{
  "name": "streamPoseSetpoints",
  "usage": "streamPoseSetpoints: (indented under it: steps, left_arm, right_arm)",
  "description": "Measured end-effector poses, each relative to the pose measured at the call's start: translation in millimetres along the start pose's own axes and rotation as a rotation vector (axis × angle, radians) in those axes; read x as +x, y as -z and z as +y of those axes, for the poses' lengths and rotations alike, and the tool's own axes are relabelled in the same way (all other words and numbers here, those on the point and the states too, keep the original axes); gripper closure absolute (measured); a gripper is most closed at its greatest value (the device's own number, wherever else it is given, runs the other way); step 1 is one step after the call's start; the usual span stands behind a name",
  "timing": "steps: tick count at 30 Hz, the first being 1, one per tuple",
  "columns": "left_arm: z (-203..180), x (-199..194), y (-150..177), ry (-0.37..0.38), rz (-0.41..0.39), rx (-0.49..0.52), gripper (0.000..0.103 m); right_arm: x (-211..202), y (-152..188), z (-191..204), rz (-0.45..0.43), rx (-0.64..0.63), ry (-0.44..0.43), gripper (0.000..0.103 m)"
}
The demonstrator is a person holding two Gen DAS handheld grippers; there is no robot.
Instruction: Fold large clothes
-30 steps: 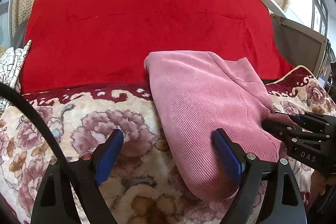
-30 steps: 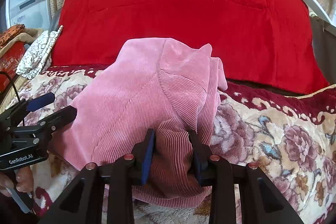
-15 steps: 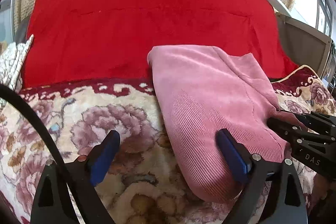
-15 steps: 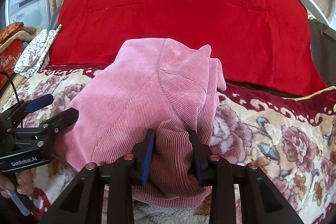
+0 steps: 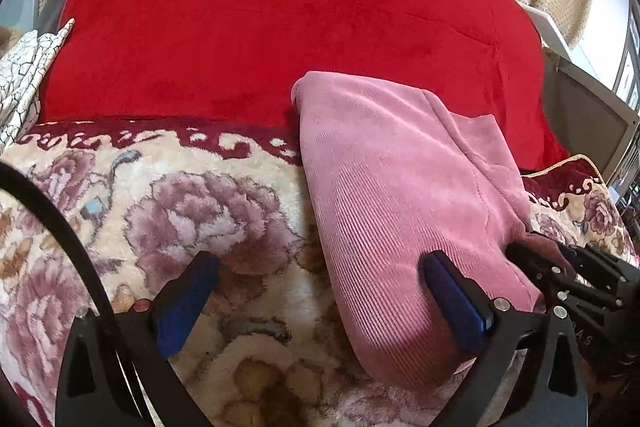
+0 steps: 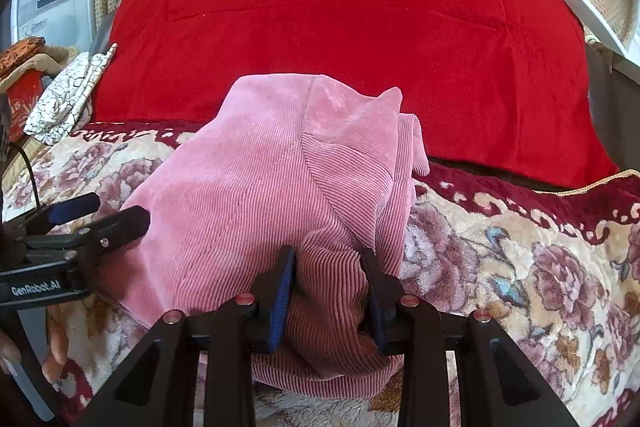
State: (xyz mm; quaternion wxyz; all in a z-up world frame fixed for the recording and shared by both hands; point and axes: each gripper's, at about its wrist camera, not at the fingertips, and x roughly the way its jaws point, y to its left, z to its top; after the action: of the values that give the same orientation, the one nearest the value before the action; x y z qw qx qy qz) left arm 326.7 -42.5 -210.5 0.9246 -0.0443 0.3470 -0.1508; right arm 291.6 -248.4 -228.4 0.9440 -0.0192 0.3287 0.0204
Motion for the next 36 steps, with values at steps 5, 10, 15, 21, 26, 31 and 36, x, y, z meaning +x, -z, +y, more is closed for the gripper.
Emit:
streamPoseSetpoints:
  steps: [5, 10, 15, 21, 26, 31, 36]
  left_arm:
    - [8.0, -12.1, -14.8, -0.051, -0.074, -0.036, 0.001]
    - [5.6, 1.3, -22.9, -0.036, -0.051, -0.029, 0.001]
    - [-13.3, 21.5, -20.9, -0.041, 0.008, 0.048, 0.0]
    - [-20.7, 29.1, -17.9, -0.069, 0.007, 0.116, 0.0]
    - [-27.5, 24.7, -16.9, -0.109, -0.019, 0.145, 0.0]
    - [-33.8, 18.9, -14.1, -0.124, -0.027, 0.162, 0.0]
    - [-34.8, 18.5, -13.8, -0.125, -0.026, 0.162, 0.0]
  right_arm:
    - [-4.0, -6.0, -11.2, 0.012, 0.05, -0.062, 0.067]
    - [-15.0, -36.0, -30.4, -0.052, 0.106, -0.093, 0.067]
    - [17.2, -66.1, -38.3, 0.005, 0.138, -0.103, 0.067]
    - [61.9, -58.1, -40.6, 0.091, 0.14, -0.113, 0.064]
    - [26.5, -56.8, -49.4, 0.053, 0.165, -0.152, 0.064]
    - [-8.4, -46.5, -42.0, 0.025, 0.13, -0.166, 0.064]
    - [10.1, -33.1, -34.7, 0.117, 0.108, -0.174, 0.058]
